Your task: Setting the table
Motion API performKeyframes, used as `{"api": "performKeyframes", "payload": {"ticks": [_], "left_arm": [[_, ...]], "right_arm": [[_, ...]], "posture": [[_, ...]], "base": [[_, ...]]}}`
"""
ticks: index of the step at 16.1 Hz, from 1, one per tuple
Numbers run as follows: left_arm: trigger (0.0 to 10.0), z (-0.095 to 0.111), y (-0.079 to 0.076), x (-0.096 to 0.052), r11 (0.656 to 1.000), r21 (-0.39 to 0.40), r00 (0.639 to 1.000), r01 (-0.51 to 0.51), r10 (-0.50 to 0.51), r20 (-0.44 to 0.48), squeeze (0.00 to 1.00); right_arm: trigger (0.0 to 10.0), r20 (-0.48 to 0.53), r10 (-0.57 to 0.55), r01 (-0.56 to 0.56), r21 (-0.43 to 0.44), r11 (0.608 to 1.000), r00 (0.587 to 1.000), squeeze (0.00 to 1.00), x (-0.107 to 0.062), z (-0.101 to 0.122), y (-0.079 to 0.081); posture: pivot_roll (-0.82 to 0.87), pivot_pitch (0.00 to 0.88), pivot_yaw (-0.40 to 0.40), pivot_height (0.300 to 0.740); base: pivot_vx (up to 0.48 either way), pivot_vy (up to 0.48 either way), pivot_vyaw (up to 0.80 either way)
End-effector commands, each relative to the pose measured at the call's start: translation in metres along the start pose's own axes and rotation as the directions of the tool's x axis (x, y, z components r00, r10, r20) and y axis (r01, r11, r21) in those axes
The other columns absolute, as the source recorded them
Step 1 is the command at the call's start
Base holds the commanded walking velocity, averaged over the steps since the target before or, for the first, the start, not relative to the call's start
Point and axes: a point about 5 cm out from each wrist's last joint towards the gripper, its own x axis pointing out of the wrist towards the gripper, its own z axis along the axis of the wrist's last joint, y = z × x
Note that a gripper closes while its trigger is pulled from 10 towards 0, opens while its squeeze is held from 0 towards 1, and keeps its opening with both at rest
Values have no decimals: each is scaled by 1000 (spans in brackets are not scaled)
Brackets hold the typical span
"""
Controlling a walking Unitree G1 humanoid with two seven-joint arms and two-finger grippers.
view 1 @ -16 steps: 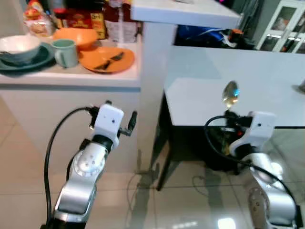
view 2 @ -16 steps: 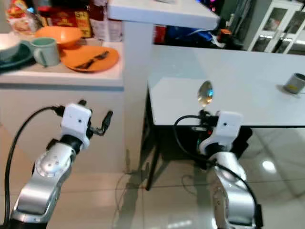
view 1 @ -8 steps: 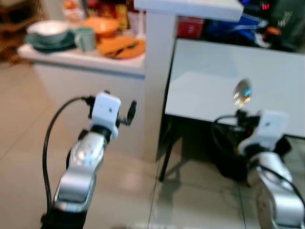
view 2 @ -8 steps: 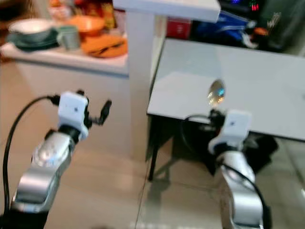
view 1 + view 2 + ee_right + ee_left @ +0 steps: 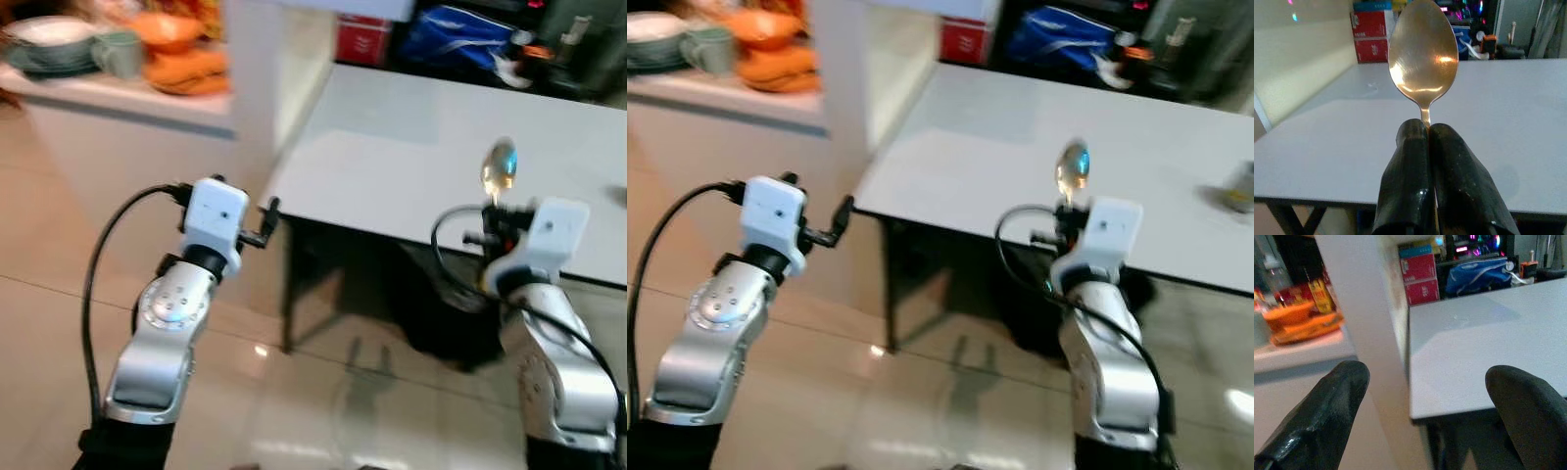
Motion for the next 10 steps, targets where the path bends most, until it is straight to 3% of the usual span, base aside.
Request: {"api": "performKeyframes", "payload": {"ticks": [1, 4, 6, 10], "left_arm": [[10000, 2, 3, 1, 1000, 3, 1000, -12, 12, -1, 0], [10000, 6, 6, 7, 1000, -1, 1000, -15, 15, 11, 0], [10000, 5, 7, 9, 1000, 4, 1000, -15, 15, 10, 0], [10000, 6, 6, 8, 1000, 12, 1000, -19, 19, 16, 0]], "right_arm": [[10000, 8, 28, -28, 10, 1000, 1000, 0, 1, 2, 2], [10000, -28, 115, -115, 10, 993, 993, 0, 2, -3, 17], [10000, -50, 58, -57, 22, 998, 997, 0, 2, -9, 13], [10000, -56, 58, -57, 21, 998, 997, 0, 2, -10, 11]], "posture": [[57, 39, -31, 740], [53, 32, -20, 740], [49, 35, -19, 740], [56, 31, -35, 740]], "base": [[0, -480, 0], [0, -480, 0], [0, -480, 0], [0, -480, 0]]}}
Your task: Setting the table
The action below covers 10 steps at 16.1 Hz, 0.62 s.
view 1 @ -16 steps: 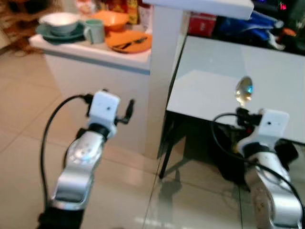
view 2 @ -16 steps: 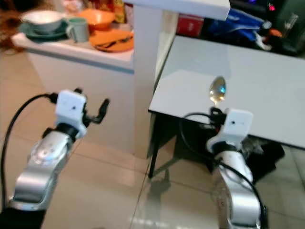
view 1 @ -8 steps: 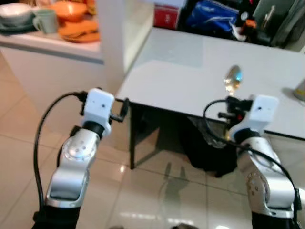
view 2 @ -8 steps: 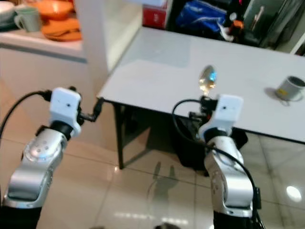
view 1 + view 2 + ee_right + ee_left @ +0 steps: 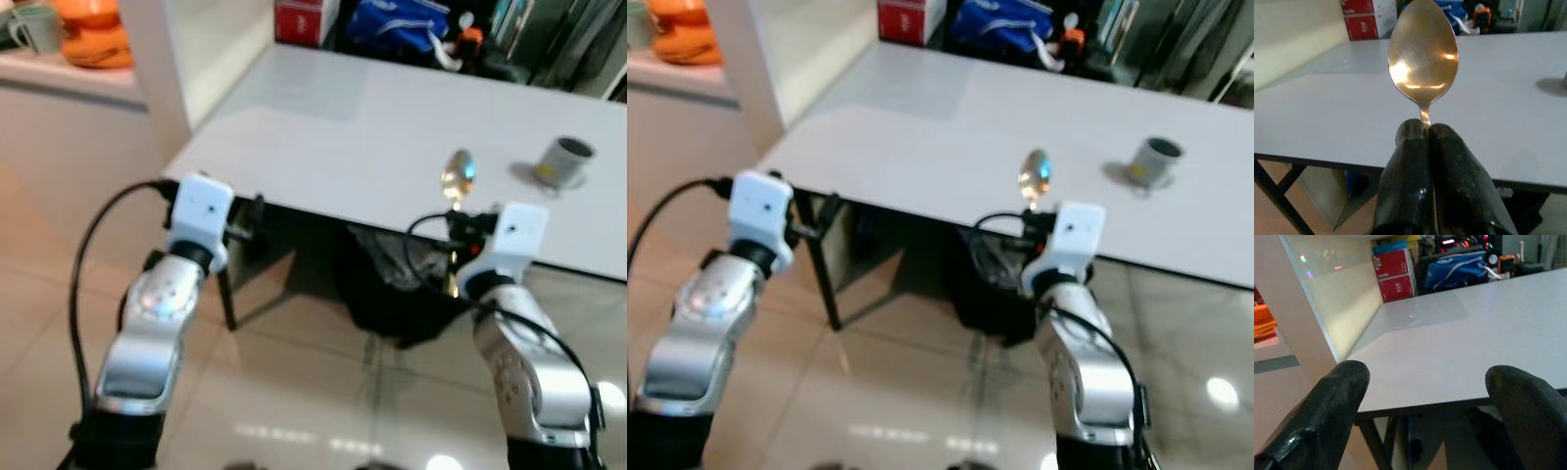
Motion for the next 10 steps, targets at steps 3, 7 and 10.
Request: {"api": "performKeyframes", "payload": {"ticks": [3, 7, 10], "left_arm": [[10000, 2, -5, -2, 1000, 3, 1000, 0, 0, 9, 0], [10000, 3, -8, 0, 1000, 17, 1000, 10, -11, 17, 0], [10000, 5, -6, 1, 1000, 19, 1000, -19, 19, 25, 0]], "right_arm": [[10000, -2, -35, 35, 4, 999, 999, 0, -1, 2, -12], [10000, -10, -36, 36, 24, 999, 999, 0, -5, 2, -12], [10000, -27, -36, 36, 11, 999, 999, 0, -5, 0, -14]], "posture": [[52, 37, -46, 740], [43, 38, -35, 740], [36, 37, -37, 740]], "base": [[0, -480, 0], [0, -433, 0], [0, 0, 0]]}}
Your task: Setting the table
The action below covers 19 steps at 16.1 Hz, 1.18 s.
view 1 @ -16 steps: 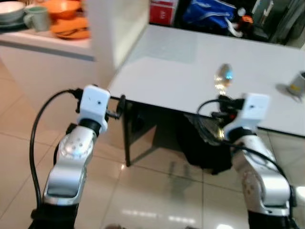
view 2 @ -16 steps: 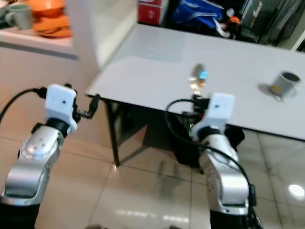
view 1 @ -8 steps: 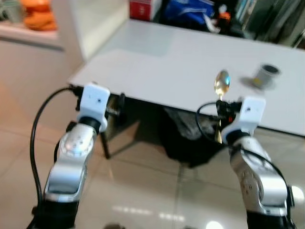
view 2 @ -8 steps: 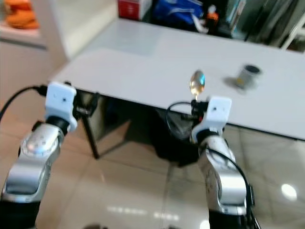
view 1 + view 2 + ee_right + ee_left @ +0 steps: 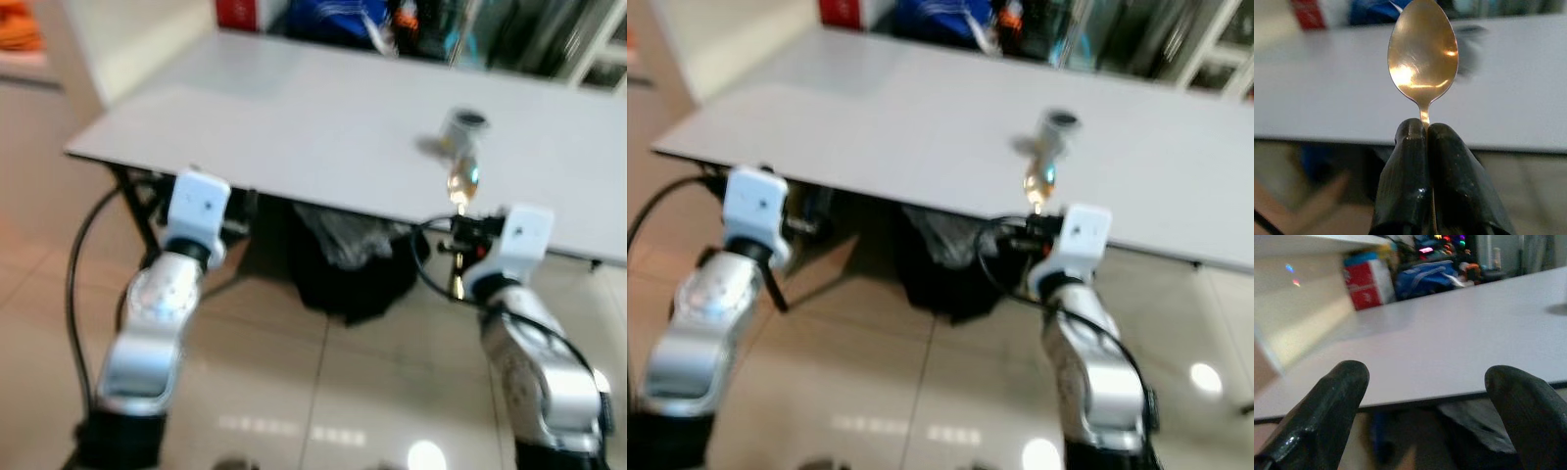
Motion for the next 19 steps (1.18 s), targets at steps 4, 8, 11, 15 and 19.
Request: {"api": "performKeyframes", "payload": {"ticks": [4, 8, 11, 15, 19], "left_arm": [[10000, 6, 4, 1, 1000, -11, 1000, 20, -20, 15, 0], [10000, 6, 3, 0, 1000, -13, 1000, 25, -25, 17, 0], [10000, 6, 3, 1, 999, -15, 999, 33, -33, 16, 0], [10000, 6, 4, 0, 999, -15, 999, 37, -37, 11, 0], [10000, 5, 3, 0, 999, -11, 999, 46, -46, 5, 0]], "right_arm": [[10000, 20, 61, -62, 20, 998, 998, 0, 3, 7, 12], [10000, 13, 81, -81, 10, 997, 997, 0, 3, 7, 15], [10000, 17, 111, -111, 5, 994, 994, 0, 3, 8, 20], [10000, -8, 149, -149, -33, 988, 989, 0, 4, 5, 27], [10000, -27, 181, -183, -86, 979, 983, 0, 2, 2, 30]], "posture": [[39, 36, -29, 740], [40, 34, -28, 740], [42, 33, -27, 740], [46, 29, -30, 740], [45, 30, -30, 740]], "base": [[81, 0, -172], [341, 0, -392], [344, 0, 0], [340, 0, 0], [342, 0, 0]]}}
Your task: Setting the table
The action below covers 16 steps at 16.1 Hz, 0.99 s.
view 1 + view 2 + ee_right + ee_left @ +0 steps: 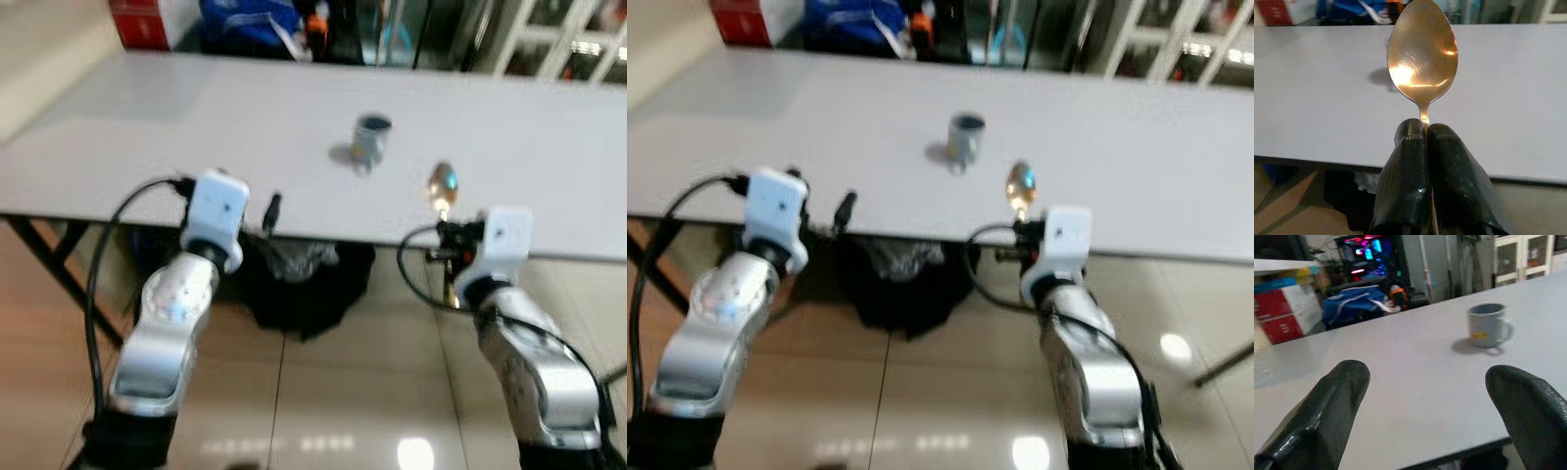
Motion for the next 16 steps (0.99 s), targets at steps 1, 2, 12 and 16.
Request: {"api": "performKeyframes", "payload": {"ticks": [1, 2, 12, 16], "left_arm": [[10000, 0, 5, -1, 1000, 5, 1000, -11, 11, -3, 0], [10000, 0, 5, -1, 1000, 5, 1000, -10, 10, -3, 0], [10000, 1, 5, -1, 1000, 3, 1000, -5, 5, -3, 0], [10000, 1, 6, -2, 1000, 1, 1000, -3, 3, -2, 0]], "right_arm": [[10000, 12, 39, -39, -13, 999, 999, 0, 1, 4, 8], [10000, 13, 43, -43, -18, 999, 999, 0, 1, 5, 8], [10000, 7, 29, -30, 36, 999, 1000, 0, 2, 2, 7], [10000, 3, 32, -32, 37, 999, 999, 0, 2, 1, 7]], "posture": [[45, 30, -30, 740], [45, 30, -30, 740], [48, 22, -30, 740], [51, 10, -34, 740]], "base": [[341, 0, 0], [337, 0, 0], [341, 0, 0], [358, 0, 0]]}}
